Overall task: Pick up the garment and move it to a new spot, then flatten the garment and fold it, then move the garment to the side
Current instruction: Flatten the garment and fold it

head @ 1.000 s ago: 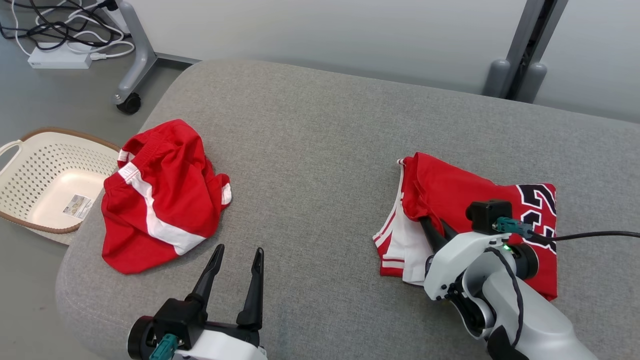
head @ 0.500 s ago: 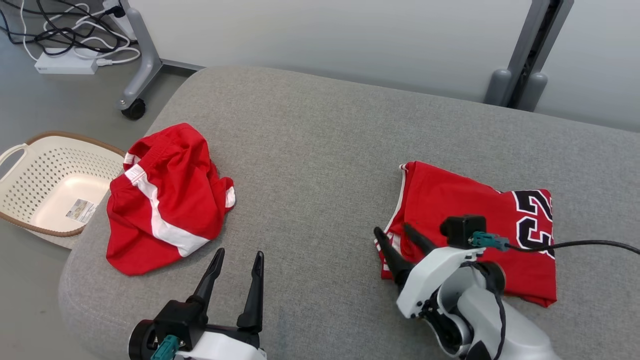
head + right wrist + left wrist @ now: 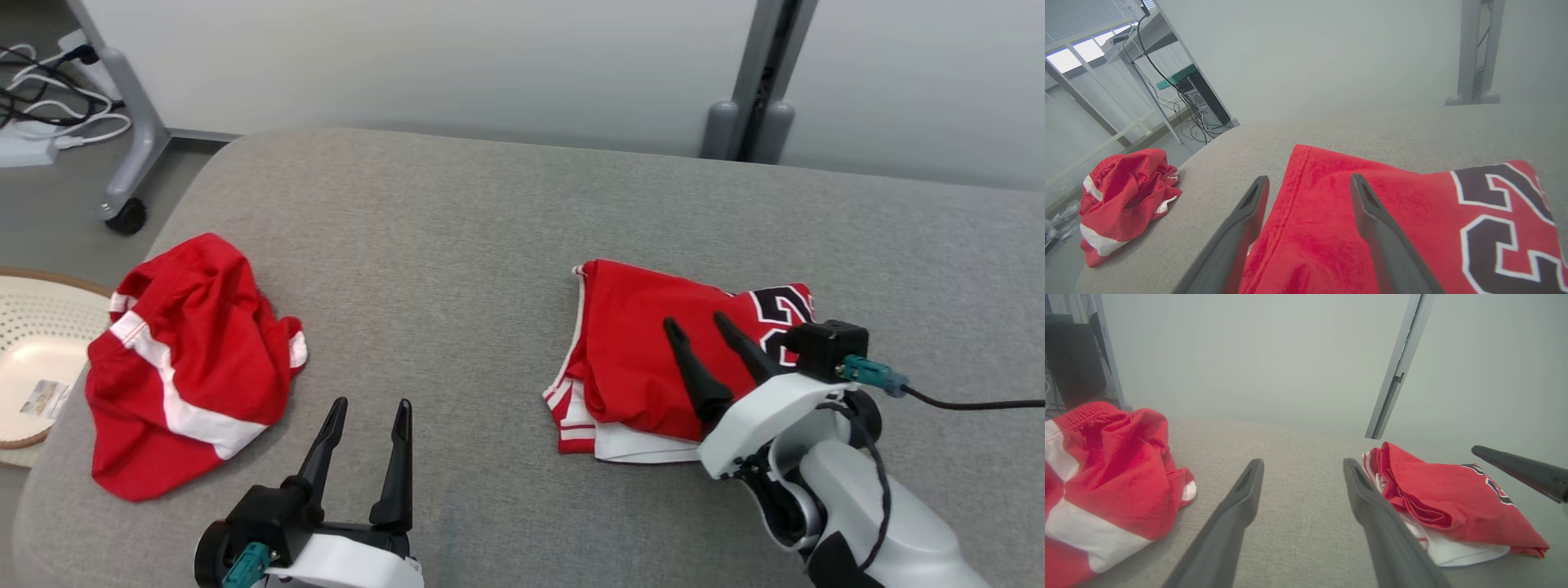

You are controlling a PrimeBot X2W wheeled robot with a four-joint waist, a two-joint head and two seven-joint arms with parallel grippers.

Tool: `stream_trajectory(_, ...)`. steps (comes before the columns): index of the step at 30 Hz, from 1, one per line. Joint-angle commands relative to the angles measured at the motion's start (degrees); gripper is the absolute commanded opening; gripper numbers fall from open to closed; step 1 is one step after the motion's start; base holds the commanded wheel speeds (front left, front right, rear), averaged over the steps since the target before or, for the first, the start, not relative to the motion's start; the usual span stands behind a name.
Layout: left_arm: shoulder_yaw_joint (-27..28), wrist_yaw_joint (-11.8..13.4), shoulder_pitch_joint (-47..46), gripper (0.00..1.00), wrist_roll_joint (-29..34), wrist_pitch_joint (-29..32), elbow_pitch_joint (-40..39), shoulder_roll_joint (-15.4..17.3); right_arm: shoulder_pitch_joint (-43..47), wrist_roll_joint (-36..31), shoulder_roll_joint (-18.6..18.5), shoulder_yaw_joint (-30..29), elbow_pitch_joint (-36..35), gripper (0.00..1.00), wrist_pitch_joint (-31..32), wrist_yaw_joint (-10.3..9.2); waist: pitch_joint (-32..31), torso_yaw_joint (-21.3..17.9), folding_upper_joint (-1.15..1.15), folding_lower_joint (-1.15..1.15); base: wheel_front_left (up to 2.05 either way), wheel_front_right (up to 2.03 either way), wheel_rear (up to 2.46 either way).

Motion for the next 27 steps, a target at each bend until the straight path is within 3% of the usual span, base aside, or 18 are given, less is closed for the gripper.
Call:
stream_trajectory(1,0.5,0.4,-0.6,1.00,-0.9,-0.3,-0.4,0.2,1.1,-1.2,-1.3,-2.1,-0.9,1.00,-0.4,0.00,0.3,-2.9,0.00,0.00,0.00,0.00,0.00)
stream_trajectory(14,1.9,1.3,-2.7,1.00,-4.0,-0.3,0.4,0.2,6.2,-15.8,-3.0,-13.3,-7.5,1.00,-0.4,0.00,-0.1,-11.8,0.00,0.00,0.00,0.00,0.00)
stream_trajectory(27,2.0,1.2,1.1,1.00,-3.5,-0.3,0.3,0.2,18.2,-24.6,-3.7,-20.4,-19.9,1.00,-0.4,0.00,-4.7,-12.4,0.00,0.00,0.00,0.00,0.00)
